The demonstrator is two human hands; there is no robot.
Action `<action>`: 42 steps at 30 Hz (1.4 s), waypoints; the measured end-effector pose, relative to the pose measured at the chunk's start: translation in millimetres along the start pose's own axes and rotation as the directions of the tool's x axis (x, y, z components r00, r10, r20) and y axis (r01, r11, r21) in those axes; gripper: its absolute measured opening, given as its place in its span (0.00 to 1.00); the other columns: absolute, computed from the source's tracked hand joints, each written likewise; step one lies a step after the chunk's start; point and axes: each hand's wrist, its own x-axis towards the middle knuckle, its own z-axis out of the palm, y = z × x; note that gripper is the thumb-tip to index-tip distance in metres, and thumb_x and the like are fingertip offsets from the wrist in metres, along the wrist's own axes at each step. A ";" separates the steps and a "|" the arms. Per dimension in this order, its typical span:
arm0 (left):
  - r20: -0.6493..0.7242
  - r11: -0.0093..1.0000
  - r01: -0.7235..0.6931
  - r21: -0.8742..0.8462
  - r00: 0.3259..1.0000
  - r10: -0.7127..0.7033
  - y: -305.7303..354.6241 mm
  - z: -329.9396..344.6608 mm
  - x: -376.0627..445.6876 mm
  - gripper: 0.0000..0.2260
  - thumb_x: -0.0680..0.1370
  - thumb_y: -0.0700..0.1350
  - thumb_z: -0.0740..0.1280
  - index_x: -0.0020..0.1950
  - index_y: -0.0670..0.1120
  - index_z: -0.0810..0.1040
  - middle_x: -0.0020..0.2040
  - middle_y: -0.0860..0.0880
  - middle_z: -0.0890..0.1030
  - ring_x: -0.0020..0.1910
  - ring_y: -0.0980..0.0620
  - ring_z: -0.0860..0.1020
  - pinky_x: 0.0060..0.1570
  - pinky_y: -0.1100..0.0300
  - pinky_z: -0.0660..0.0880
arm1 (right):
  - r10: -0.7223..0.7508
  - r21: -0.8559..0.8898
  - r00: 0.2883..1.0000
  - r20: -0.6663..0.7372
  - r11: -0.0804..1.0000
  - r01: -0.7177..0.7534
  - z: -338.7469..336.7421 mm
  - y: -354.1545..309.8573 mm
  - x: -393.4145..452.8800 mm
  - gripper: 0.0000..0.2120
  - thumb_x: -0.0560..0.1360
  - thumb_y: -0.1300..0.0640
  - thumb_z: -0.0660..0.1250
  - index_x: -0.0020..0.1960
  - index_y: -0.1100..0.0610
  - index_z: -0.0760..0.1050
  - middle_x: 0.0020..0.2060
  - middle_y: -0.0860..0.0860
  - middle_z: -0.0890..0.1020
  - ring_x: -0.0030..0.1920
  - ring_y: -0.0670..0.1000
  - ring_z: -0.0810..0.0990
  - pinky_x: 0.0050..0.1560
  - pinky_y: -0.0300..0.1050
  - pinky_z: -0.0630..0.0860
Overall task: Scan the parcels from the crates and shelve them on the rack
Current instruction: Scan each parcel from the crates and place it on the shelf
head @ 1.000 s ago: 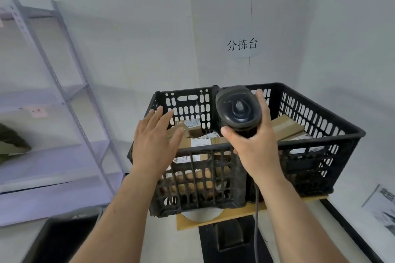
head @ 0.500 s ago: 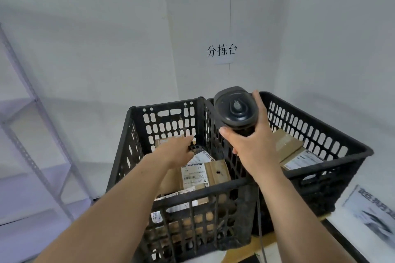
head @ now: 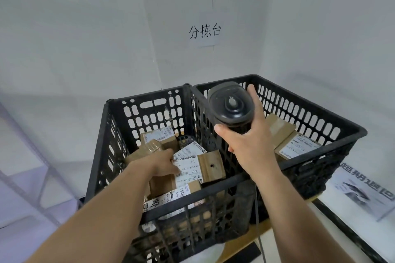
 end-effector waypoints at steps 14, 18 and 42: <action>0.068 0.989 0.082 -0.120 0.995 -0.075 -29.7 -3.3 -3.7 0.51 0.55 0.73 0.73 0.74 0.57 0.63 0.70 0.51 0.67 0.68 0.45 0.67 0.68 0.49 0.66 | -0.005 -0.007 1.000 -0.012 1.000 0.005 3.1 1.1 -4.5 0.48 0.71 0.57 0.77 0.78 0.36 0.50 0.49 0.17 0.66 0.59 0.28 0.71 0.69 0.56 0.72; 0.200 0.936 0.147 -0.321 0.976 -0.084 -33.4 -3.9 -5.8 0.48 0.58 0.66 0.78 0.73 0.58 0.61 0.66 0.48 0.73 0.60 0.46 0.75 0.55 0.51 0.76 | -0.022 0.004 1.000 -0.021 1.000 0.022 7.2 3.1 -5.6 0.49 0.70 0.56 0.77 0.76 0.32 0.50 0.51 0.16 0.67 0.63 0.52 0.78 0.60 0.65 0.77; -0.278 0.795 -0.268 -0.544 0.952 0.131 -33.9 -58.2 -51.9 0.35 0.64 0.50 0.78 0.69 0.60 0.70 0.60 0.48 0.74 0.56 0.47 0.76 0.59 0.50 0.74 | -0.037 -0.032 0.999 0.012 0.999 0.038 -0.1 5.9 -20.0 0.49 0.70 0.56 0.77 0.75 0.30 0.49 0.49 0.13 0.67 0.62 0.60 0.79 0.60 0.67 0.76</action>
